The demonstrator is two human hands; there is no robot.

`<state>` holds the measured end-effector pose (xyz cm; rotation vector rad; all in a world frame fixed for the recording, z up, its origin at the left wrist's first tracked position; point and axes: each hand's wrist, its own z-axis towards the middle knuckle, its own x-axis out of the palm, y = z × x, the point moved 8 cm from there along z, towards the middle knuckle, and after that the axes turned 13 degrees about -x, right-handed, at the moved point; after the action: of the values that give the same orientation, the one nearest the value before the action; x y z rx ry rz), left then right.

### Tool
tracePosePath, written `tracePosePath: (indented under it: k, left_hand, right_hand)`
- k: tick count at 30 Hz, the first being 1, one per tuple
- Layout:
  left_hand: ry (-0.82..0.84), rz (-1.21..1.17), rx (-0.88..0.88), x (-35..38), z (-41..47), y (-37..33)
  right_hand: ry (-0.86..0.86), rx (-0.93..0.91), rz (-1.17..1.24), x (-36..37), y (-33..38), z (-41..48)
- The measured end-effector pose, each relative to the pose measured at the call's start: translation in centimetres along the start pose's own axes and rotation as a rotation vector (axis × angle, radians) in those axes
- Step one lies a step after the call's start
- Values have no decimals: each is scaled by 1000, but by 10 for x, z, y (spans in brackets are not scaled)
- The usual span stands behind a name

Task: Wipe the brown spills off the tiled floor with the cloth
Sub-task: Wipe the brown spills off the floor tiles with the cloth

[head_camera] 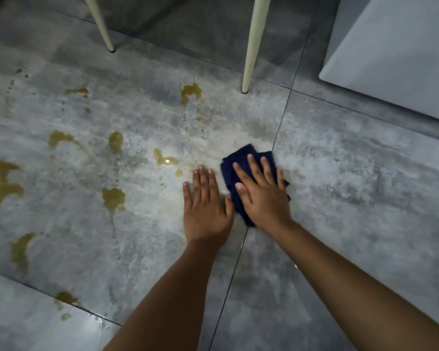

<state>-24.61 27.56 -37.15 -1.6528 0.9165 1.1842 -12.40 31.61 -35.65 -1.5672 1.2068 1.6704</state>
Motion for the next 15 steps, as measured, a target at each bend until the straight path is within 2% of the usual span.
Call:
tracePosePath:
  k: [4,7,11,15]
  left_hand:
    - [-8,-6,-7,-2,0,-1]
    - [6,-31,5,-4,-1,-2]
    - [3,-26,-1,-4,-1,0]
    - [11,-21,4,-2,-1,0]
  right_hand:
    - [44,-59,-21,-1,5,56]
    - [7,39,-3,-12,-39,78]
    - [-68,206,2,-18,-91,33]
    - [13,88,20,-9,-49,-7]
